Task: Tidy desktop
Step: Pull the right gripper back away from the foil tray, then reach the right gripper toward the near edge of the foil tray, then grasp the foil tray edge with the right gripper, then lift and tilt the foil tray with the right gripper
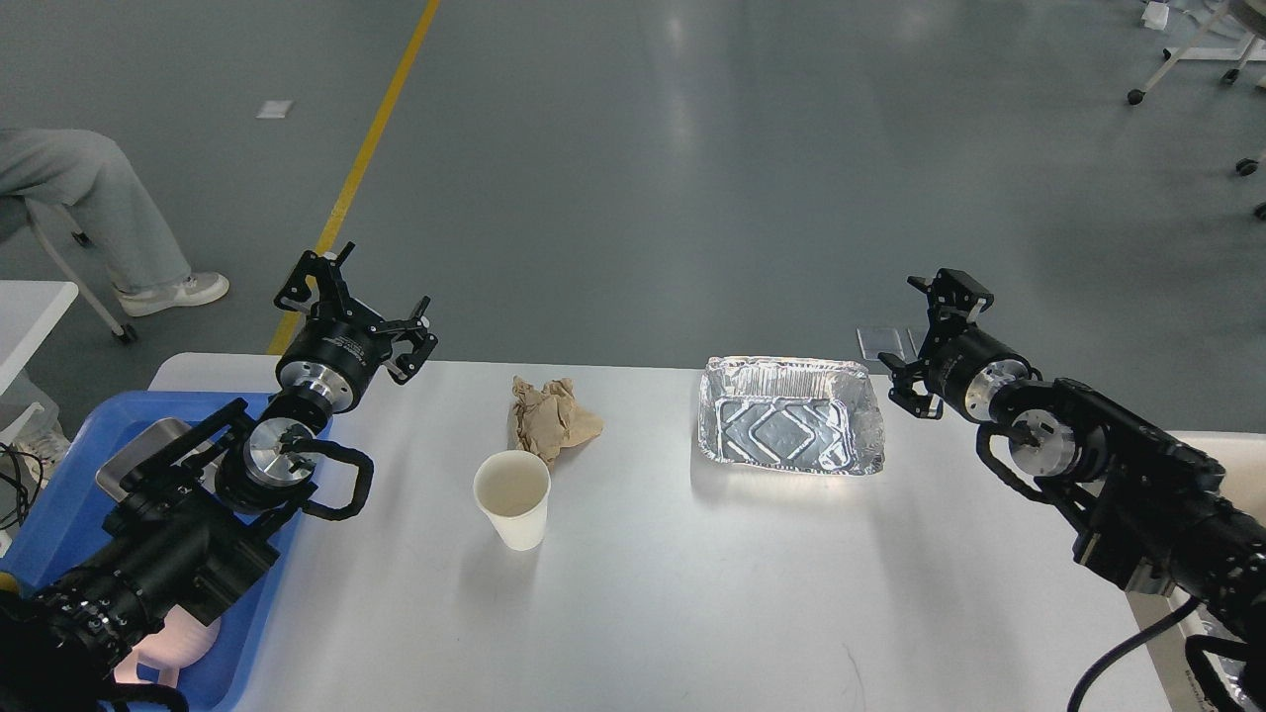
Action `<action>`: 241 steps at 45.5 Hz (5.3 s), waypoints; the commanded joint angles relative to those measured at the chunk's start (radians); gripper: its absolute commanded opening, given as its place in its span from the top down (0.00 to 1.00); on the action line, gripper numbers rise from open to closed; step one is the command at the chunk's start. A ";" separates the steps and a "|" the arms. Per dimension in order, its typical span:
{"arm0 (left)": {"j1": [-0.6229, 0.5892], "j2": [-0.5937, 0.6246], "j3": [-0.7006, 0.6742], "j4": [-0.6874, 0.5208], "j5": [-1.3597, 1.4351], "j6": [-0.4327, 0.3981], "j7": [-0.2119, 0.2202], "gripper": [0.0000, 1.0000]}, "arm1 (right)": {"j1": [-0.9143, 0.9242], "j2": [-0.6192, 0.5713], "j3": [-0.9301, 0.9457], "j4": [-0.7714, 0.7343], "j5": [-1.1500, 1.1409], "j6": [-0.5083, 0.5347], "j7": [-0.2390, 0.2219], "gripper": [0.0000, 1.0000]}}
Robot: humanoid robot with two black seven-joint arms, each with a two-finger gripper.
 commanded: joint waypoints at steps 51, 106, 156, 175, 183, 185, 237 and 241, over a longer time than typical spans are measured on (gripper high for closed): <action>0.024 0.024 -0.006 -0.053 0.000 -0.004 -0.003 0.02 | 0.026 -1.150 -0.274 1.000 -0.732 0.004 0.075 0.00; 0.018 0.107 -0.004 -0.051 0.000 -0.001 -0.003 0.02 | 0.095 -0.124 -0.507 -0.025 -0.832 -0.057 0.069 0.00; 0.012 0.129 0.000 -0.053 0.000 -0.001 -0.003 0.02 | 0.067 0.300 -0.785 -0.456 -0.830 -0.144 0.071 0.18; 0.012 0.126 0.005 -0.051 0.000 -0.001 -0.003 0.02 | 0.038 0.375 -0.823 -0.566 -0.798 -0.169 0.068 0.48; 0.010 0.124 0.006 -0.051 0.000 -0.001 -0.003 0.02 | 0.043 0.378 -0.825 -0.563 -0.720 -0.158 0.068 0.67; 0.012 0.124 0.006 -0.051 0.002 -0.001 -0.003 0.02 | 0.041 0.378 -0.825 -0.560 -0.716 -0.158 0.069 0.78; 0.012 0.133 0.014 -0.045 0.002 -0.001 -0.003 0.02 | 0.121 0.310 -0.814 -0.545 -0.462 0.201 0.203 1.00; 0.012 0.133 0.014 -0.046 0.002 0.007 -0.003 0.02 | 0.130 0.313 -0.814 -0.539 -0.425 0.222 0.204 1.00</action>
